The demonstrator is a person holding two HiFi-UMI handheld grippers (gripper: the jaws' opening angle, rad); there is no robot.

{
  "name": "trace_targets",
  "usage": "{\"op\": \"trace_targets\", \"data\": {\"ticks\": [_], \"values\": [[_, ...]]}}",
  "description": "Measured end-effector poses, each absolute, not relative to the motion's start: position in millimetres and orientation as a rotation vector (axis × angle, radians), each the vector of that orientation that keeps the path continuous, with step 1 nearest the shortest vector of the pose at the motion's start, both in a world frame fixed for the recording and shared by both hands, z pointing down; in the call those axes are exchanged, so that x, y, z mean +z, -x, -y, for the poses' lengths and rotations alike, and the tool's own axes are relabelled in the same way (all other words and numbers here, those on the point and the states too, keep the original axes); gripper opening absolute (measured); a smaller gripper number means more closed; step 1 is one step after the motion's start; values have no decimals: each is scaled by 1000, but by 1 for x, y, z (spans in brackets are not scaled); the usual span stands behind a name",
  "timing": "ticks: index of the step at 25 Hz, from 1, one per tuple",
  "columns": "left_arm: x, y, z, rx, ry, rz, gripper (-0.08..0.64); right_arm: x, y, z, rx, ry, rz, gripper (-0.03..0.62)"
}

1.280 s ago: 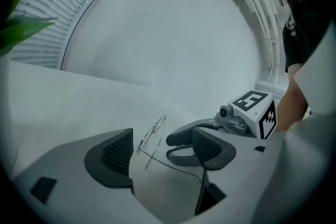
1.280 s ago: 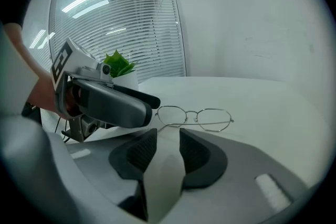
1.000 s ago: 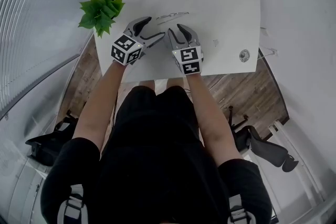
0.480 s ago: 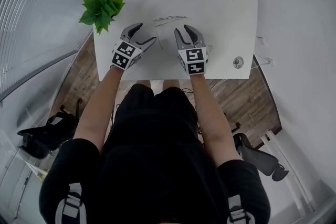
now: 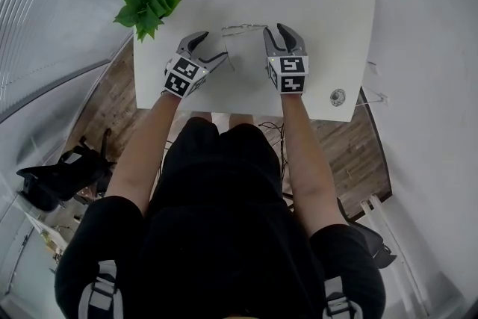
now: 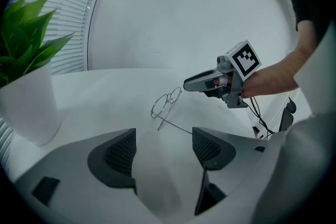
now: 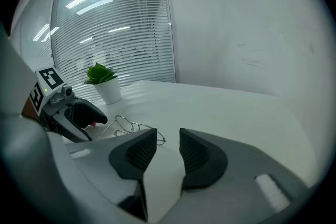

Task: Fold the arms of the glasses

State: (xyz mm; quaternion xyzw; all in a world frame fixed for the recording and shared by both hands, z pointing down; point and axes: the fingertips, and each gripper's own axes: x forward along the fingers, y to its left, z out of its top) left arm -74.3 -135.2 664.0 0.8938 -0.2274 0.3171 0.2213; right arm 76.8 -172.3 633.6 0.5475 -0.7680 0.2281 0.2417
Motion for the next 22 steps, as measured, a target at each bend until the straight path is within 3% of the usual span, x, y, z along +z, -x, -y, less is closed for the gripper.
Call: {"op": "trace_targets", "data": {"ticks": [22], "values": [[664,41,171,808,-2342,820,337,647,-47,163,733,-1208,2257,144]]}}
